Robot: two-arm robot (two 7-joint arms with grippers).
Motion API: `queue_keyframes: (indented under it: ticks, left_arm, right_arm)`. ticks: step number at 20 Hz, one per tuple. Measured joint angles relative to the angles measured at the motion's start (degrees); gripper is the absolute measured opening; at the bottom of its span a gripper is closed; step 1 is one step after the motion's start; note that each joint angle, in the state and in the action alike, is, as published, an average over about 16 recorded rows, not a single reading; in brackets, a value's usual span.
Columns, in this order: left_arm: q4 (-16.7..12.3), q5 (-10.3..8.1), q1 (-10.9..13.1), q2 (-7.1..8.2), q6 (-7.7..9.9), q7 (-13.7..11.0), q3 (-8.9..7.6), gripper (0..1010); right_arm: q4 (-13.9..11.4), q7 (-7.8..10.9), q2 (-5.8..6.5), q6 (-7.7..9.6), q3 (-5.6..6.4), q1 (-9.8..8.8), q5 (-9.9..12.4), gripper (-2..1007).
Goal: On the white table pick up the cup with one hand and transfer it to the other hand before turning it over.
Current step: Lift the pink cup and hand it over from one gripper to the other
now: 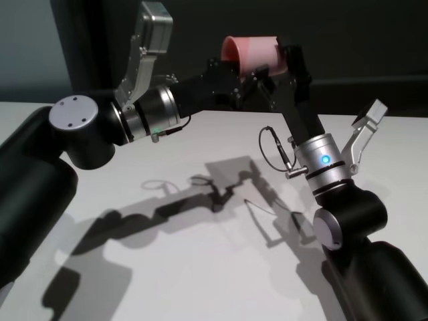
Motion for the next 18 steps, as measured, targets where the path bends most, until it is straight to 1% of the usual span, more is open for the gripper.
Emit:
queue_keyframes:
  ticks: [5, 10, 14, 18]
  left_arm:
    - [0.00, 0.00, 0.00, 0.00, 0.00, 0.00, 0.00, 46]
    - [0.00, 0.00, 0.00, 0.00, 0.00, 0.00, 0.00, 47]
    - [0.00, 0.00, 0.00, 0.00, 0.00, 0.00, 0.00, 47]
    - [-0.01, -0.01, 0.00, -0.01, 0.00, 0.00, 0.00, 47]
  right_arm:
    - [-0.22, -0.13, 0.21, -0.51, -0.64, 0.02, 0.08, 1002]
    - [-0.43, -0.28, 0.37, -0.92, -1.02, 0.01, 0.06, 990]
    - [-0.57, -0.40, 0.45, -1.09, -1.13, -0.02, -0.01, 949]
    - [-0.58, -0.41, 0.45, -1.08, -1.08, -0.04, -0.06, 884]
